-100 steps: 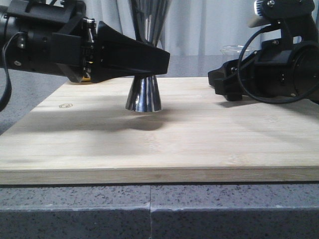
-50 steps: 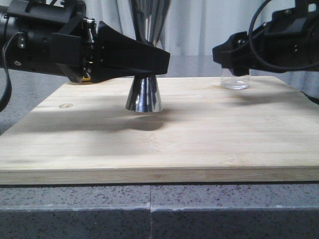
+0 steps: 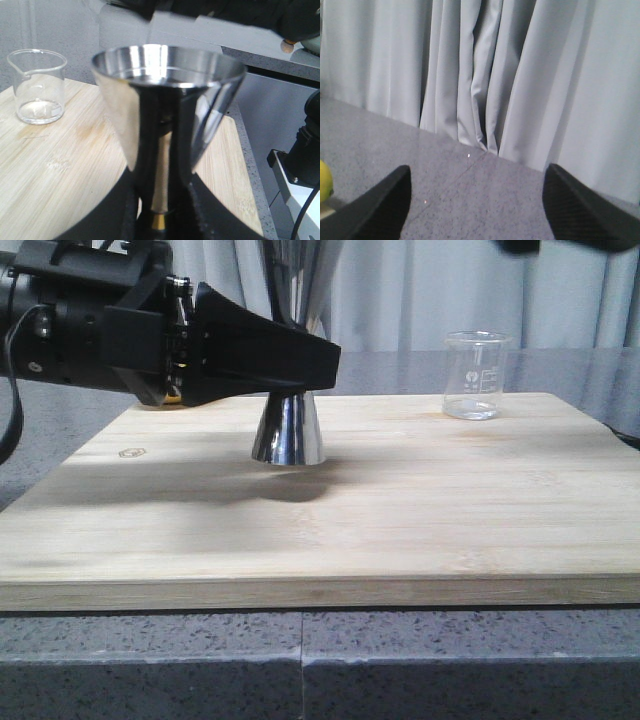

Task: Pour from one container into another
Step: 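Raise the right gripper up and away from the beaker, then lower the held steel jigger onto the board with the left gripper, then open the left gripper to release the standing jigger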

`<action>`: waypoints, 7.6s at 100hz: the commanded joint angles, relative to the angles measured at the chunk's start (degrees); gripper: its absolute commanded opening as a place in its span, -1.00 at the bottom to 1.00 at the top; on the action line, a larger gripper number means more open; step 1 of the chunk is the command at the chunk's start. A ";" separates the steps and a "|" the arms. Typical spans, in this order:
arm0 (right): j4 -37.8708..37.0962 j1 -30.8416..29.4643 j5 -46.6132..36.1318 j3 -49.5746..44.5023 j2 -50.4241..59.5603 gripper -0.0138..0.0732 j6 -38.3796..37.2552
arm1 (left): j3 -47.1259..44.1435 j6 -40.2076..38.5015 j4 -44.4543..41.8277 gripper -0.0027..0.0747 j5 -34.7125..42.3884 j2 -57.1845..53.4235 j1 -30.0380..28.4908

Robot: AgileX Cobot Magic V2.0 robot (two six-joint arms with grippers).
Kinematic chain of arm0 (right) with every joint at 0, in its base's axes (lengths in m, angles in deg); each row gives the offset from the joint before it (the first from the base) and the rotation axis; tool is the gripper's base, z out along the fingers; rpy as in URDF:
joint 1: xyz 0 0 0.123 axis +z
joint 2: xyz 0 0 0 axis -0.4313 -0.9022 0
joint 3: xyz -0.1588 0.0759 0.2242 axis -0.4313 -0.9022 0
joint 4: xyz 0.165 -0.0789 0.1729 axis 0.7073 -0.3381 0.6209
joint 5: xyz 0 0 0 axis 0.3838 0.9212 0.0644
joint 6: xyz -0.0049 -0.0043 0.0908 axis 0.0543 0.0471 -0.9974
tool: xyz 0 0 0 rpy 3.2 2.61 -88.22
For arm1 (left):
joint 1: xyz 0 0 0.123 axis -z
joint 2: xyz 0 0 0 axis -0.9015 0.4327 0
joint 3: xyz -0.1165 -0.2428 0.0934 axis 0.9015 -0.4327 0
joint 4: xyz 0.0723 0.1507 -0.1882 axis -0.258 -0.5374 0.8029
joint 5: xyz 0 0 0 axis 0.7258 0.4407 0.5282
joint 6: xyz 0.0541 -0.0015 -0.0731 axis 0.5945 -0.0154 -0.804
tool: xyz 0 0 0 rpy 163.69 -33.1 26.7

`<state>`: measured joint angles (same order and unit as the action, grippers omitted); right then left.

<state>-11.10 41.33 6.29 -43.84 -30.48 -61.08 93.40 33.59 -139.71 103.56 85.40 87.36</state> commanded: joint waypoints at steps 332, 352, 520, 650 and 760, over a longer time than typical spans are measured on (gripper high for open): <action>-0.23 0.03 4.95 1.13 17.00 0.40 -0.13 | 1.09 11.23 12.09 -0.98 5.95 5.27 -5.45; -0.23 0.03 4.95 1.13 17.00 0.40 -0.13 | 1.09 11.23 11.97 -0.98 5.97 5.27 -5.45; -0.23 0.03 4.74 1.13 17.00 0.40 -0.13 | 1.09 11.23 9.74 -0.21 8.17 5.27 -5.45; -0.23 0.03 3.45 1.13 17.00 0.40 -0.13 | 1.09 7.84 5.61 0.22 4.94 -3.03 -5.45; -0.23 0.03 3.45 1.13 17.00 0.40 -0.13 | 1.09 6.02 6.84 0.36 -1.72 -3.03 -7.41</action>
<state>-11.44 41.75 14.58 -44.11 -14.64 -61.08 93.40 40.99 -136.14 98.60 84.82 81.08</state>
